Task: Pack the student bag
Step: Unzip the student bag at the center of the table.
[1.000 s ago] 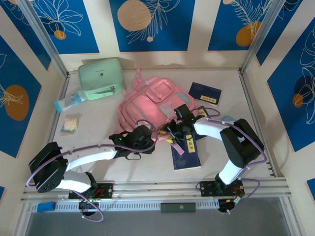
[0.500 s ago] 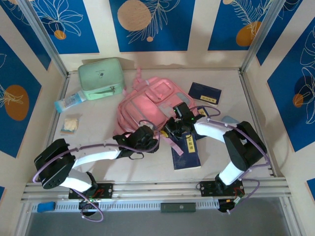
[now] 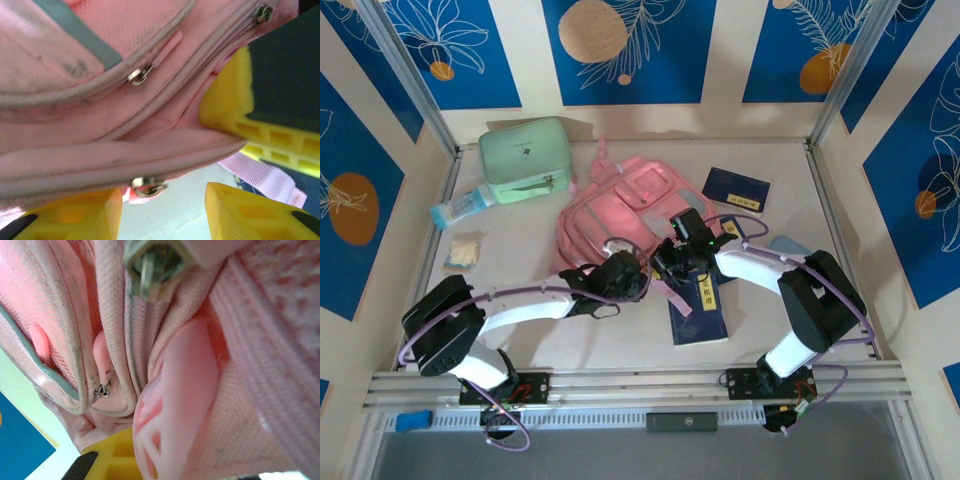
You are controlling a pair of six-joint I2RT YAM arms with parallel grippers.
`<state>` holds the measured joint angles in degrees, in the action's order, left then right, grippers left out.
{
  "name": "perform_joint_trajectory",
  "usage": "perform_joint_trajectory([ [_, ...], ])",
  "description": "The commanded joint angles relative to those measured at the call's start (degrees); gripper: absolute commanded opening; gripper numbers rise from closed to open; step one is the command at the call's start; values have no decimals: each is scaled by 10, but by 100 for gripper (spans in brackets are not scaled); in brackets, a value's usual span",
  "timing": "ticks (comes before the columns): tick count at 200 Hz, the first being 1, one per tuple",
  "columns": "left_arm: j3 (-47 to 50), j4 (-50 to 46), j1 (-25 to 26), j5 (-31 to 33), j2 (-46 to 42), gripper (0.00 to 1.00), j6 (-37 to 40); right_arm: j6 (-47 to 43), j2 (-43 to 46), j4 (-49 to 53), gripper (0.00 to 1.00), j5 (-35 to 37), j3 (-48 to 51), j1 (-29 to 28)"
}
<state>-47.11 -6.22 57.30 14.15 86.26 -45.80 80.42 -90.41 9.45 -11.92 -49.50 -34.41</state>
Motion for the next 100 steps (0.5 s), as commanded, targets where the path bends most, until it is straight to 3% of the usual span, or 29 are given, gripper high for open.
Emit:
perform_joint_trajectory([
  [1, -39, 14, 2, 18, 25, 46, 27, 9, 14, -3, 6, -23, -20, -14],
  [40, -66, -2, 3, 49, 57, 42, 25, 9, 15, 1, 5, -27, -25, -18],
  [100, -68, -5, 2, 86, 65, 26, 12, 10, 24, 3, 5, -27, -31, -21],
])
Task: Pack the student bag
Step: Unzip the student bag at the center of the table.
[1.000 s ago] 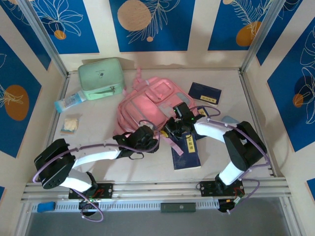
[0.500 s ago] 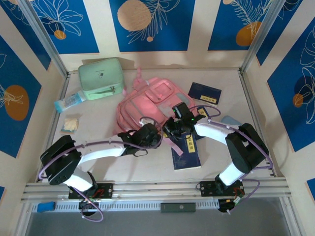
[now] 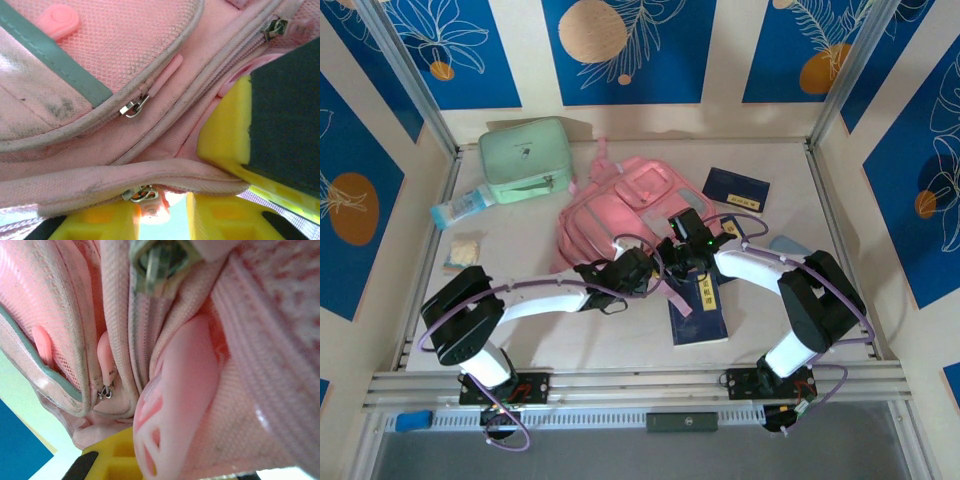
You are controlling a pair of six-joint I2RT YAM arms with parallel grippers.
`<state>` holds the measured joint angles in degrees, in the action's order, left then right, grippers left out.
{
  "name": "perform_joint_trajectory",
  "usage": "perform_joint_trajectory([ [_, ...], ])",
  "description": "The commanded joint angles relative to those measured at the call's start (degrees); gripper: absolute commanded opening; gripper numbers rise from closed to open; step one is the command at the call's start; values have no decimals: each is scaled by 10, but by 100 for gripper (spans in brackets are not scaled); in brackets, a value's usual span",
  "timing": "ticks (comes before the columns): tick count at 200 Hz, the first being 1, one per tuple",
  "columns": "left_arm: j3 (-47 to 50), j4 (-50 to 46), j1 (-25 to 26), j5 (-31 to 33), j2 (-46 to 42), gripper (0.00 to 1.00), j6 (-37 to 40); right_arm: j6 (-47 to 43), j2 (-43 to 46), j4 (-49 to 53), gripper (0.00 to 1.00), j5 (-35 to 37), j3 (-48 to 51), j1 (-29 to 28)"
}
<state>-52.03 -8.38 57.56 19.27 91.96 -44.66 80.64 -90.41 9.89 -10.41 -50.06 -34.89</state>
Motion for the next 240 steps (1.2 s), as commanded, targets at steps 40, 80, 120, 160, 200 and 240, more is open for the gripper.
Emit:
perform_joint_trajectory([
  [40, -23, -6, -1, 55, 2, 14, -3, 0, 26, 7, 5, -38, -33, -18],
  [80, 7, -19, -3, 49, -39, 1, -9, -23, 35, 28, 5, -37, -42, -9],
  [120, 53, -55, -20, 13, -94, 0, -13, -65, 46, 65, 5, -49, -65, 7],
  [160, 109, -132, -30, -3, -173, 0, -1, -123, 61, 118, 5, -70, -88, 38],
  [200, 171, -150, -65, -53, -258, 0, 59, -223, 36, 170, 9, -112, -131, 80],
  [240, 189, -37, -82, -164, -238, 0, 106, -298, -12, 207, 16, -101, -174, 96],
])
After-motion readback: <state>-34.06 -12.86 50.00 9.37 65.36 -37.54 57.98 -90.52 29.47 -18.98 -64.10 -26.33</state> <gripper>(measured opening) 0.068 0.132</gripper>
